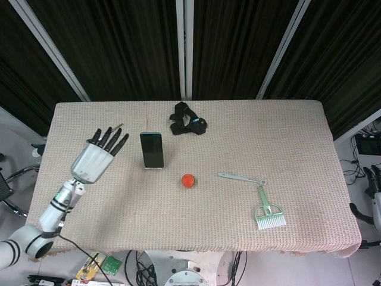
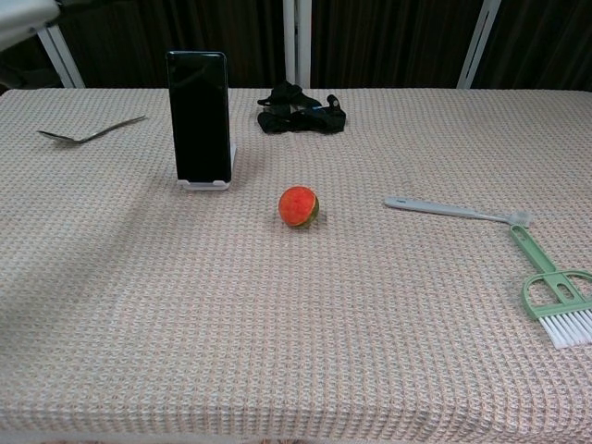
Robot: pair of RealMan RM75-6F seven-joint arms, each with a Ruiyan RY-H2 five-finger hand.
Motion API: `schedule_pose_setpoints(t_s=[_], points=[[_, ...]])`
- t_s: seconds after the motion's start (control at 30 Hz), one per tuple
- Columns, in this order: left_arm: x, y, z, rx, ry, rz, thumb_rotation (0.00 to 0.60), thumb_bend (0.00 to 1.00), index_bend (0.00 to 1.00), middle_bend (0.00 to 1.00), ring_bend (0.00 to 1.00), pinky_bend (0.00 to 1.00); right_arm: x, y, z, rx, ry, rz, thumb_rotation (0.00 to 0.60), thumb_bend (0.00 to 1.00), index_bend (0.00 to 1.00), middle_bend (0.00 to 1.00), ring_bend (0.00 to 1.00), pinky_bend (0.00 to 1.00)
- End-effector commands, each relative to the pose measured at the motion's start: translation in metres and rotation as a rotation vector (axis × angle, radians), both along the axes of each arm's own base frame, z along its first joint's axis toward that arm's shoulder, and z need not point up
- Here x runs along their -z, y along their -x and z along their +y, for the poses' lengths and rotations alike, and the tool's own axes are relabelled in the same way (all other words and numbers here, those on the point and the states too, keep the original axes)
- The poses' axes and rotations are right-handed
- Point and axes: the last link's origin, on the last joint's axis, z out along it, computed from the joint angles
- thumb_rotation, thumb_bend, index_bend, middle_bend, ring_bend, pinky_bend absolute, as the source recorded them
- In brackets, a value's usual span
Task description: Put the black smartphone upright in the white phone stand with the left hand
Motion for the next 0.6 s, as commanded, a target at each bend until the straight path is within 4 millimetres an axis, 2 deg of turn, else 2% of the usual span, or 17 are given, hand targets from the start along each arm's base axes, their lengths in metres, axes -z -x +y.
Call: schedule_pose_setpoints(t_s=[0.03,0.1,0.17,0.33,0.47,0.6], points=[[-0.043,0.059,-0.060,-0.330,0.006,-0.431,0.520,0.17,0.05,0.08,0.10,0.27,0.005,-0.007,-0.003,-0.068,-0.024,0.010,0.600,0.17,0.00,0.00,0.00,0.00],[-0.043,0.074,-0.076,-0.358,0.018,-0.485,0.377,0.16,0.05,0.07,0.09,0.26,0.008,-0.010,-0.003,-0.090,-0.034,0.010,0.600,0.16,0.00,0.00,0.00,0.00],[-0.043,0.089,-0.093,-0.375,0.021,-0.499,0.311,0.15,0.05,0.07,0.09,0.25,0.012,-0.012,-0.002,-0.104,-0.054,0.012,0.600,0.16,0.00,0.00,0.00,0.00],[-0.043,0.112,-0.123,-0.442,0.011,-0.543,0.288,0.15,0.05,0.06,0.09,0.25,0.019,-0.019,-0.004,-0.120,-0.091,0.019,0.600,0.16,0.00,0.00,0.00,0.00],[-0.043,0.121,-0.135,-0.448,0.015,-0.521,0.288,0.15,0.05,0.06,0.09,0.25,0.024,-0.025,-0.006,-0.137,-0.105,0.015,0.600,0.16,0.00,0.00,0.00,0.00],[-0.040,0.129,-0.142,-0.449,0.042,-0.498,0.330,0.15,0.05,0.06,0.09,0.25,0.029,-0.029,-0.009,-0.140,-0.115,0.017,0.600,0.16,0.00,0.00,0.00,0.00]])
